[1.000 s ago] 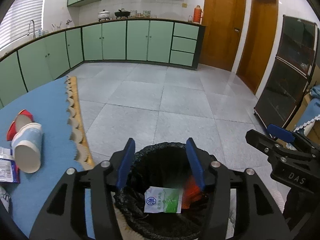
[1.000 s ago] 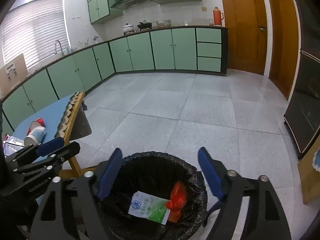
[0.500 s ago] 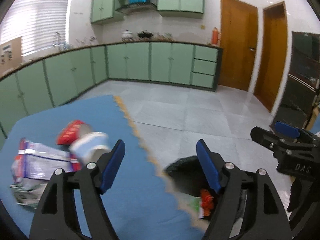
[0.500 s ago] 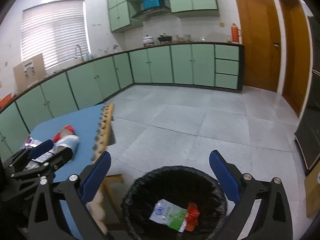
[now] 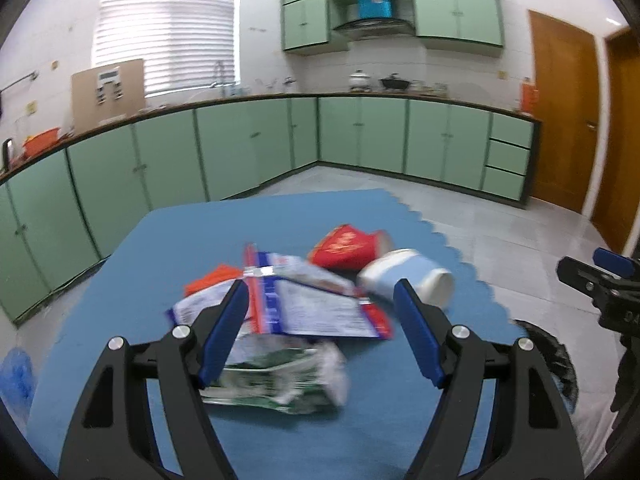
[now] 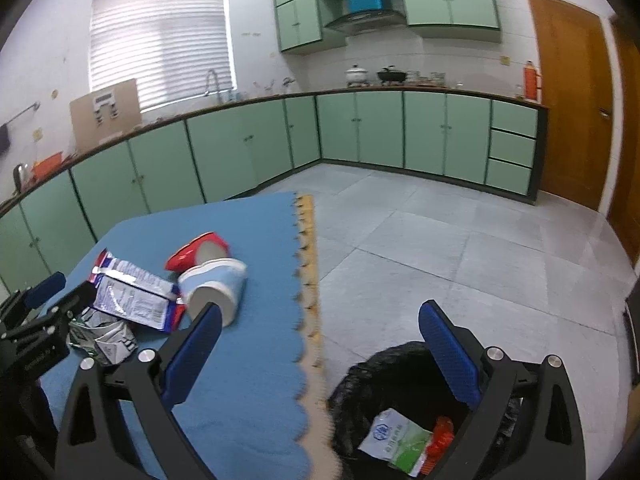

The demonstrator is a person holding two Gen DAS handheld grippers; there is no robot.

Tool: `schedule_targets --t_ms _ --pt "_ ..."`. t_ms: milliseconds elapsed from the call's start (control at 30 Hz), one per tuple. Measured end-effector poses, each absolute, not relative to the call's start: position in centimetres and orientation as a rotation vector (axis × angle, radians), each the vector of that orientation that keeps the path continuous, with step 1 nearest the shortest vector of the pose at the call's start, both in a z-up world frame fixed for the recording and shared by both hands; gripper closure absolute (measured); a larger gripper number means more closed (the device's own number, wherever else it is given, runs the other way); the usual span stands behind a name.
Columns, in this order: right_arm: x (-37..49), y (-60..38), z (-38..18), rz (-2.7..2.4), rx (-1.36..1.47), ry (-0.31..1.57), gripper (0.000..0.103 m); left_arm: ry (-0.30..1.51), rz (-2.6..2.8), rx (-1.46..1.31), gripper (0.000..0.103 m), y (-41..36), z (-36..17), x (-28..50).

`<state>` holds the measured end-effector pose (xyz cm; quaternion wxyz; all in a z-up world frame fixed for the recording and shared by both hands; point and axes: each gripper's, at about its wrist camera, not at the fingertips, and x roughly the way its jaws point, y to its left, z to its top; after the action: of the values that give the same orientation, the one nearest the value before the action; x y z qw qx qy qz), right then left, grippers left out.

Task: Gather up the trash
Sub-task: 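Move both tools back over the remaining trash on the table, then grasp the blue snack wrapper with the left tool while the right tool grasps the blue-white paper cup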

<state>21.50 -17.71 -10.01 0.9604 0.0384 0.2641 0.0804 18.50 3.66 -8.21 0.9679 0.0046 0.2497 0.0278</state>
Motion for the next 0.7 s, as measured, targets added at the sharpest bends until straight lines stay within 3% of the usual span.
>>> schedule_targets --t_ms 433,633,700 --pt "24.9 -12.6 -11.0 0.202 0.026 0.54 0.006 0.563 0.035 -0.065 0.032 7.4 -9.4 21.1" --pt "26.8 -11.9 -11.7 0.224 0.016 0.572 0.006 0.587 0.009 -0.081 0.047 7.8 -10.1 22.4" --pt "27.3 -11.5 -12.0 0.235 0.013 0.586 0.006 0.594 -0.003 -0.091 0.057 7.9 -10.4 22.7"
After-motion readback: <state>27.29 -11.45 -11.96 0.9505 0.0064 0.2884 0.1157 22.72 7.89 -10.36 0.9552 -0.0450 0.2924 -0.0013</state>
